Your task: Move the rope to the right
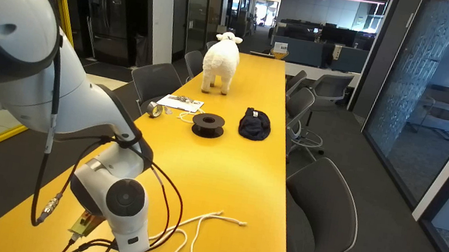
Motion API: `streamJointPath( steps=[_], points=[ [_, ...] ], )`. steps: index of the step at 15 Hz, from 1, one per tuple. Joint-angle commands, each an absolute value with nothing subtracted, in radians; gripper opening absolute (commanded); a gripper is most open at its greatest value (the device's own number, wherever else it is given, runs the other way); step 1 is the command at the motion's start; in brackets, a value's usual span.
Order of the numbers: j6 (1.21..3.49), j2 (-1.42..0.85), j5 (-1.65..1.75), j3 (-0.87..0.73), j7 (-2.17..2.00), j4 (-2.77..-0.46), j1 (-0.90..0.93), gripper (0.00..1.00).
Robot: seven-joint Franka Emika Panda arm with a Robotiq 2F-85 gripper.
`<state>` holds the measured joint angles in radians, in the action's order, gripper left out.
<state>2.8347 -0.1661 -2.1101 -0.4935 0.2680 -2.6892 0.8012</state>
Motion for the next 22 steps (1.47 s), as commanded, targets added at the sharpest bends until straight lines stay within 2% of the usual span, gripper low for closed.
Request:
streamJointPath(
  steps=[1,5,7,9,15,17,22],
  points=[
    [2.816,-0.162,-2.148,-0.500,0.306,-2.702,0.801,0.01],
    [2.804,-0.175,-2.135,-0.497,0.300,-2.708,0.802,0.01],
    [2.805,-0.182,-2.131,-0.494,0.291,-2.710,0.804,0.29],
    [2.836,-0.189,-2.136,-0.492,0.291,-2.707,0.811,0.41],
    [3.000,-0.182,-2.115,-0.496,0.269,-2.711,0.817,0.88],
    [3.079,-0.165,-2.103,-0.504,0.271,-2.711,0.813,1.00],
    [3.205,-0.178,-1.944,-0.492,0.242,-2.688,0.777,1.00]
  ],
)
